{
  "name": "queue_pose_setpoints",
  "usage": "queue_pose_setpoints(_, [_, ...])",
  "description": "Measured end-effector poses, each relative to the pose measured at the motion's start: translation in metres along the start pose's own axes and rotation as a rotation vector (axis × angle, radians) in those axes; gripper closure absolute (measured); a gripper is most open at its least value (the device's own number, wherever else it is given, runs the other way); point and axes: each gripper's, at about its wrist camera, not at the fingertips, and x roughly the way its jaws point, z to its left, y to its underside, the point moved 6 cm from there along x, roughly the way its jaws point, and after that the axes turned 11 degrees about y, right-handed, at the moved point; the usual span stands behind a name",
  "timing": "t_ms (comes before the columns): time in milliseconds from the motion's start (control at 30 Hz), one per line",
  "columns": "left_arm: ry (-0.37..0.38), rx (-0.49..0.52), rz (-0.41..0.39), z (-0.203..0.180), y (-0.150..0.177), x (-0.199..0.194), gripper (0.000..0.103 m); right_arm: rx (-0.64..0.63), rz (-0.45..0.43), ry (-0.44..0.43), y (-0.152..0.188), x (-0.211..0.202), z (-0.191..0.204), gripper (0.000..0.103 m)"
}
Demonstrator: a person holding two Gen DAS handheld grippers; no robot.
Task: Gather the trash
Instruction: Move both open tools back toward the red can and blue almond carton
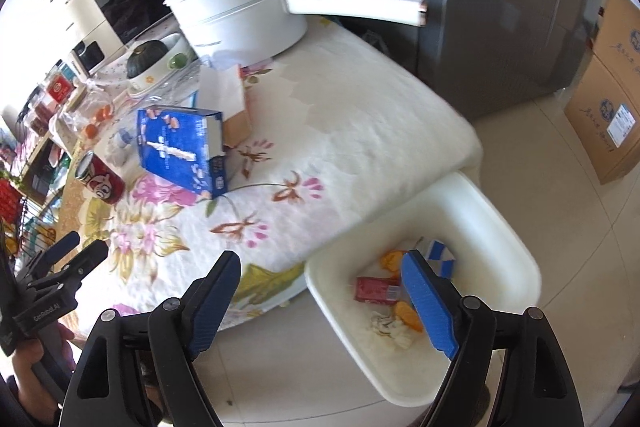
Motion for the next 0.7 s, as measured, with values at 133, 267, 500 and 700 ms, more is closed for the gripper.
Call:
queue_pose_setpoints(133, [-0.043, -0.045, -0.031, 0.035, -0.004, -0.005, 0.001, -0.011, -0.005, -0.023, -0.007, 0.011, 0.027, 0.019])
queue_pose_setpoints(267, [-0.054, -0.097, -0.077, 0.069, -0.012, -0.005, 0.001, -0.004, -0.012, -0.060, -0.017, 0.026, 0.050, 0.019])
queue_pose_setpoints(500, [-0.025, -0.154, -0.118, 0.108, -0.033, 0.016, 0.001, -0.008, -0.022, -0.132, -0.039, 0.058, 0.088, 0.019])
queue_pose_setpoints(700, [-0.007, -0.173, -0.129, 0.119, -0.044, 0.037, 0.001, 0.028, 0.002, -0.166, -0.051, 0.094, 0.104, 0.019])
